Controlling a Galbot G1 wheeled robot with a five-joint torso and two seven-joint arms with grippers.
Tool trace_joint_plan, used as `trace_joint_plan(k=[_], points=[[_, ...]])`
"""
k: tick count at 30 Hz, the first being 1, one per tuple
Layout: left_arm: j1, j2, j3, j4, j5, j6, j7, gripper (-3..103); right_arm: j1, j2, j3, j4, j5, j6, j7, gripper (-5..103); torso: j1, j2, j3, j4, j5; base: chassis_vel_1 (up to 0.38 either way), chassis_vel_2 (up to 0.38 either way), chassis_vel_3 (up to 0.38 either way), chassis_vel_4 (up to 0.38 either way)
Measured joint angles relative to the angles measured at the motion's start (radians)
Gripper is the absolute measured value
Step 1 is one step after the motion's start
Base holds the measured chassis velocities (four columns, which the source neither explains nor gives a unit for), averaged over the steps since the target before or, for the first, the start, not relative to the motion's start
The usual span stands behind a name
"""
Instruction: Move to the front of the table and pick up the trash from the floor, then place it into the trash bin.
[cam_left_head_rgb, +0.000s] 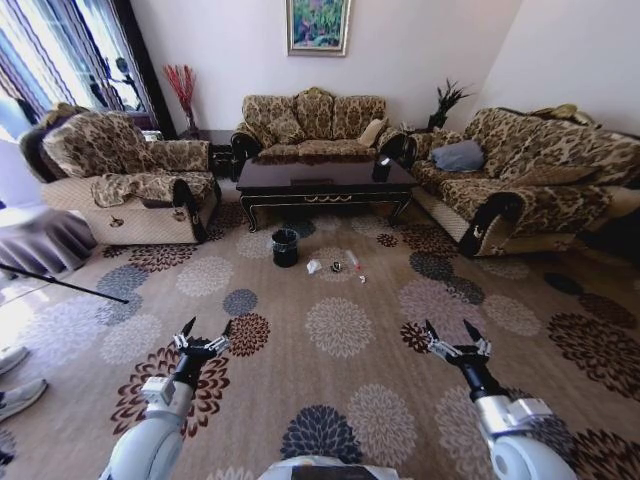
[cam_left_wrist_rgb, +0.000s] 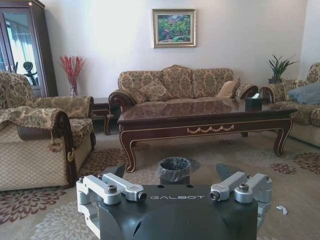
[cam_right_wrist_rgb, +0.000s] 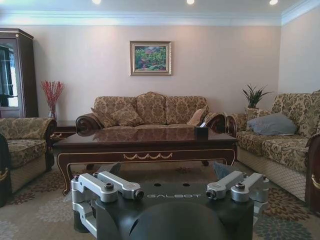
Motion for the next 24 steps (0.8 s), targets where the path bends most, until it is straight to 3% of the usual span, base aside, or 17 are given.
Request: trace_joint_plan(k=[24], points=[[0.022, -0.007, 0.012, 0.025, 0.026, -0.011, -0.009, 100, -0.012, 0.010, -0.005, 0.015, -0.012, 0.005, -0.005, 100, -0.053, -0.121, -0.068, 0.0001, 0.0000, 0.000, 0.000, 0.000, 0.000]])
